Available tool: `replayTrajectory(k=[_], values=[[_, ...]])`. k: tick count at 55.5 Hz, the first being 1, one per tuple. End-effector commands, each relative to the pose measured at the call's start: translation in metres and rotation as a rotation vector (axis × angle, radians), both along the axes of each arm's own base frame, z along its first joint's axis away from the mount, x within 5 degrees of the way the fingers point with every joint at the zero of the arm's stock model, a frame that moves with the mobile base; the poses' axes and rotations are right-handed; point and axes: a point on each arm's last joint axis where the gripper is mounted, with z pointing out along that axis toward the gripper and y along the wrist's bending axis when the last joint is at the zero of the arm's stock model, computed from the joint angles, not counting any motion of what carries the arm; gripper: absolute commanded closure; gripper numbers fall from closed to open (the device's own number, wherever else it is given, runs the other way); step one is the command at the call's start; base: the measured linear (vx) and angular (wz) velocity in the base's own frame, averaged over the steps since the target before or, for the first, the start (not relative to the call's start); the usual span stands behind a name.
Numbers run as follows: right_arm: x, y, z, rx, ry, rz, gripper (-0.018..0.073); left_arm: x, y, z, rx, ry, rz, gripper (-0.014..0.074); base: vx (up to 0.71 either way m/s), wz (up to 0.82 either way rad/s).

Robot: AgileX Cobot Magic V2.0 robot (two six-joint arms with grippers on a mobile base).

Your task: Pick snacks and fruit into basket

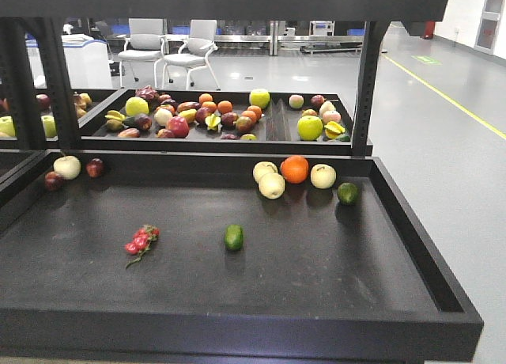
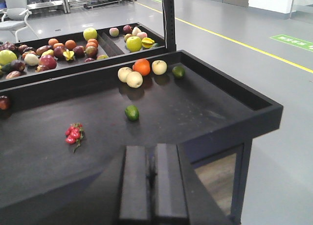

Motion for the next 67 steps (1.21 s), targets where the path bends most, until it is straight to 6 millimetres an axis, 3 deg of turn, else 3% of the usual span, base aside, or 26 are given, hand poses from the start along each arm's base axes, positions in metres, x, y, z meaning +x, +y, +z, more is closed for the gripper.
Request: replayTrajectory(k=[1, 67], values=[[-0.0002, 0.0003, 0.015, 0.026, -0.097, 0.009, 0.0566, 0.0009, -0.0008, 0.0146, -0.048, -0.085, -0.001, 0.0596, 0.38, -0.05], [-0.0002, 0.0003, 0.015, 0.026, -0.097, 0.009, 0.0566, 0.0009, -0.0008, 0.0146, -0.048, -0.085, -0.001, 0.0596, 0.32, -0.06]])
